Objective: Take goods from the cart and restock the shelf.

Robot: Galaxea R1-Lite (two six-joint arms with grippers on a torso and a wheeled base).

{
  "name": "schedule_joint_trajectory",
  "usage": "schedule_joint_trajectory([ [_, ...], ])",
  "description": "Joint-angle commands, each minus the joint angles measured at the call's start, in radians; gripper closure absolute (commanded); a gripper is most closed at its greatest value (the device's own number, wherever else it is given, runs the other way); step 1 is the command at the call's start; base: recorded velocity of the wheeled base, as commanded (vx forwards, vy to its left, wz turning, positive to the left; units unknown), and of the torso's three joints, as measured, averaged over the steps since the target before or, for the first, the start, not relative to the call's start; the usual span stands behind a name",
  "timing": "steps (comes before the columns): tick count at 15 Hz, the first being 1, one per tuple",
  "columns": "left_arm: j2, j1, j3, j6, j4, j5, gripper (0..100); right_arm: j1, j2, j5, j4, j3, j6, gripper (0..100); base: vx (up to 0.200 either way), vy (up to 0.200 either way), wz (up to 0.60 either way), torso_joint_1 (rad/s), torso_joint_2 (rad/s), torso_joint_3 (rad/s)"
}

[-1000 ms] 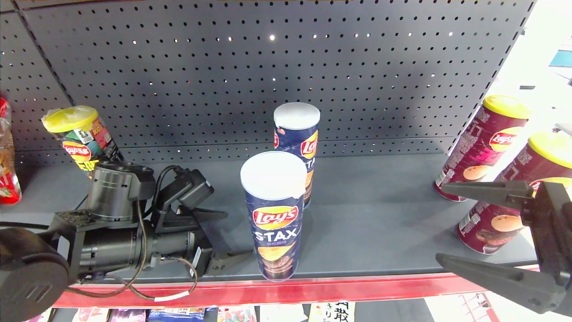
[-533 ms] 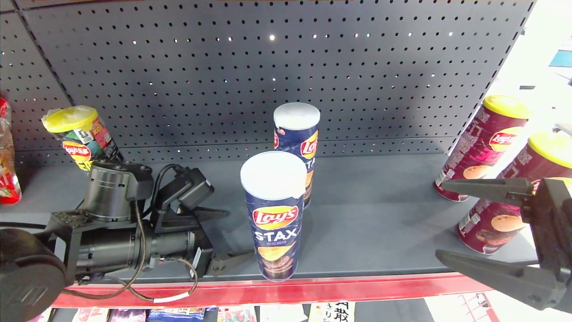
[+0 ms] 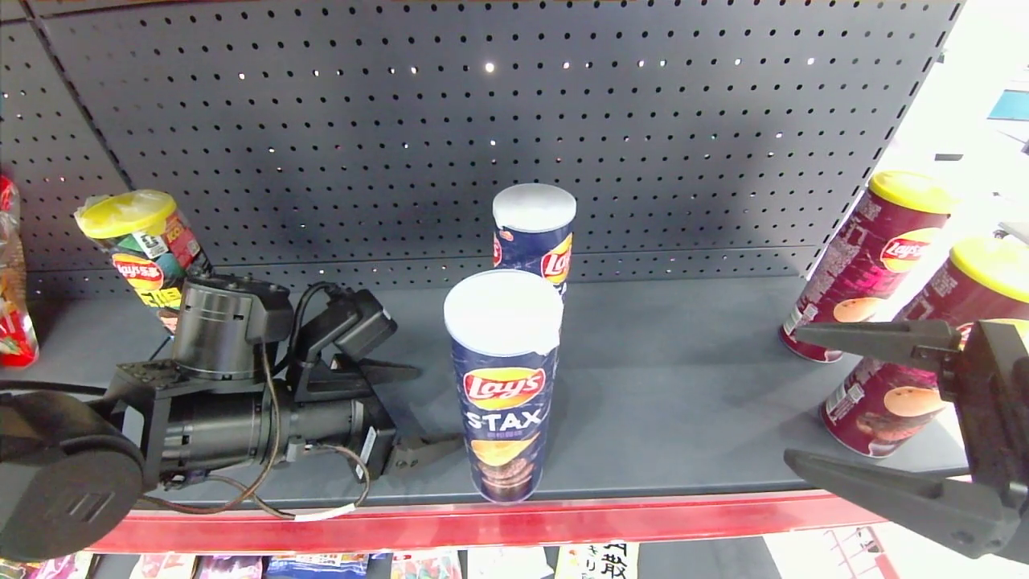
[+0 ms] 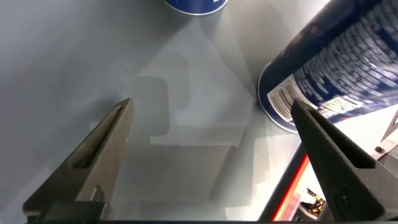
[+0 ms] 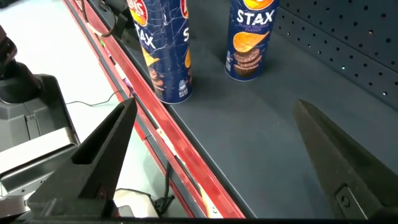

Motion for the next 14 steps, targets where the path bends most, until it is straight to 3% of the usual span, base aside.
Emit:
schedule_joint_trajectory([
  [1, 0.010, -0.002, -0.006, 0.000, 0.000, 0.000, 0, 0.000, 0.001, 0.000, 0.000, 0.000, 0.000, 0, 0.000, 0.000, 0.00, 0.000, 0.00, 0.000],
  [9, 0.008, -0.008, 0.000, -0.002, 0.000, 0.005, 0, 0.000, 0.000, 0.000, 0.000, 0.008, 0.000, 0, 0.000, 0.000, 0.00, 0.000, 0.00, 0.000],
  [14, -0.228, 0.133, 0.138, -0.014, 0.006, 0.022, 0, 0.005, -0.084, -0.015, 0.003, 0.115, -0.003, 0, 0.000, 0.000, 0.00, 0.000, 0.00, 0.000],
])
